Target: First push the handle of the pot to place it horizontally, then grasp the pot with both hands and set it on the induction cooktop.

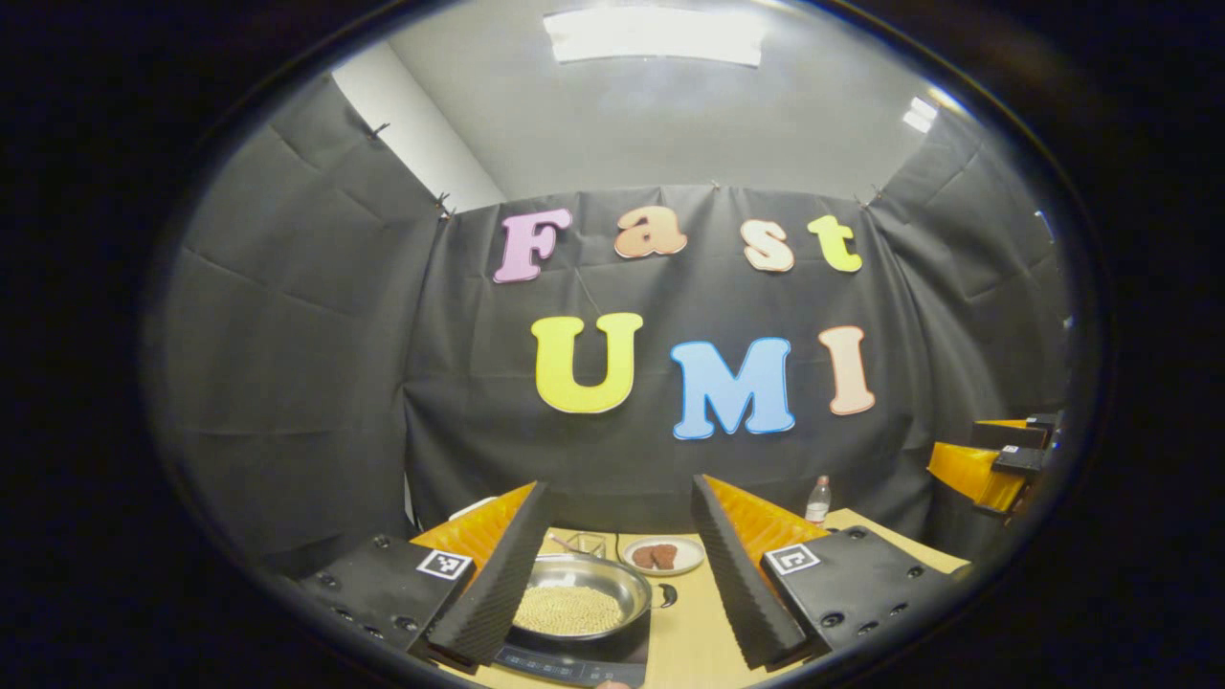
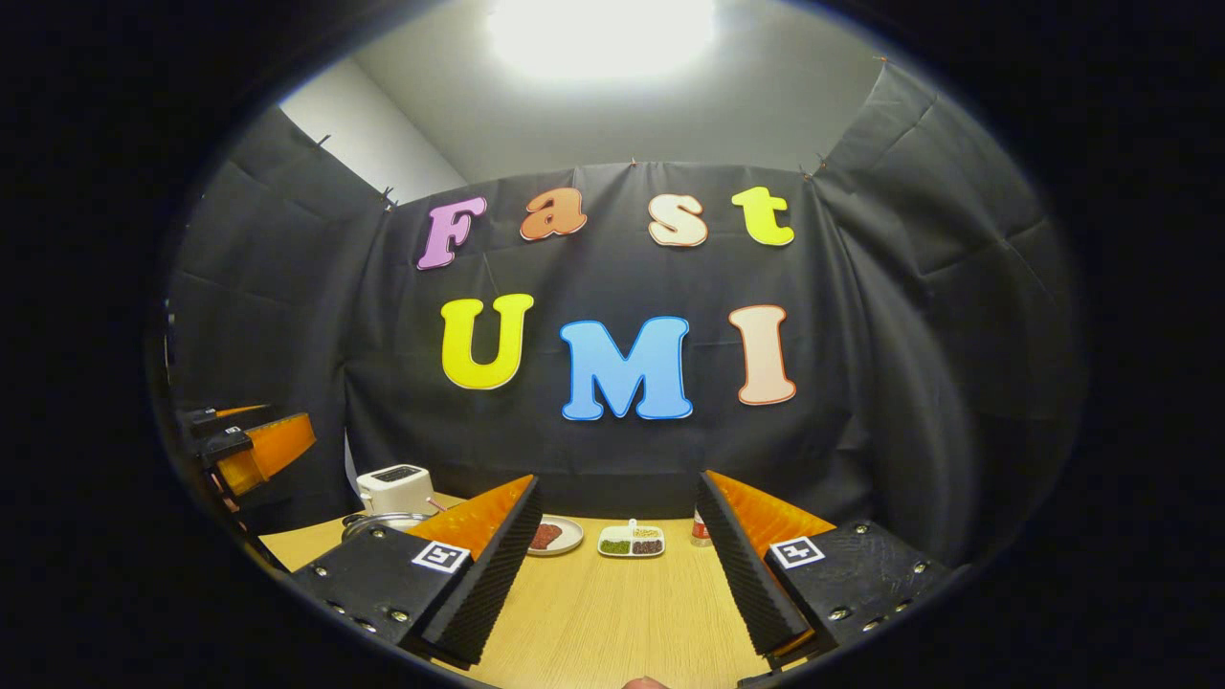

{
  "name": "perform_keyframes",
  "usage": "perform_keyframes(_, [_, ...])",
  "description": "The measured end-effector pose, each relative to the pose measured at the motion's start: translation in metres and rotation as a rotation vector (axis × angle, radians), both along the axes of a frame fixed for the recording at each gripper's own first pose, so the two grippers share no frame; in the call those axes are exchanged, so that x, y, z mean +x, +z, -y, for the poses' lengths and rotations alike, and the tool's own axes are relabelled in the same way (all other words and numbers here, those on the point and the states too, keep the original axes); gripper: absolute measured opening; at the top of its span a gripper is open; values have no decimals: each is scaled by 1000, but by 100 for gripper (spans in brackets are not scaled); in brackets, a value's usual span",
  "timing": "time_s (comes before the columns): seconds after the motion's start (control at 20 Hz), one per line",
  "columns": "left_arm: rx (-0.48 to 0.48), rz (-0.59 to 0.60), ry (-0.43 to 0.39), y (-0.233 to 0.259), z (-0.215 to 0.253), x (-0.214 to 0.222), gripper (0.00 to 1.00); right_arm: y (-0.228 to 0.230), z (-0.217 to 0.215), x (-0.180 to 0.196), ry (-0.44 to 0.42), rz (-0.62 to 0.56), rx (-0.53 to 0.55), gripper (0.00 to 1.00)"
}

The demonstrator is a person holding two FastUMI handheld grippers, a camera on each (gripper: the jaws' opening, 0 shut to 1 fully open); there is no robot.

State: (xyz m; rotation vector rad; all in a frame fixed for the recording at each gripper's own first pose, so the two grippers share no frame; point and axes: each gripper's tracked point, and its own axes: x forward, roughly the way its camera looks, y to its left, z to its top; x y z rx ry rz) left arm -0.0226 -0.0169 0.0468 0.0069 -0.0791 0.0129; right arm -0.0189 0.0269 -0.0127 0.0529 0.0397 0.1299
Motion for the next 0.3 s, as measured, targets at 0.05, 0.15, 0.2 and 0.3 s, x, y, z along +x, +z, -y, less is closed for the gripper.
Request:
perform_keyframes(0.05, [-2,2,-2,1,1,1,99,1,0,1,-1,1,-3,98])
perform_keyframes(0.15, [-1,4,-7,1,3,1,99,2,0,3,-4,4,-1,98])
perform_keyframes(0.2, [4,6,-7,0,2,2,99,2,-1,3,-7,6,2,98])
perform_keyframes(0.3, [14,7,-5,0,1,2,99,1,-3,4,-7,6,4,98])
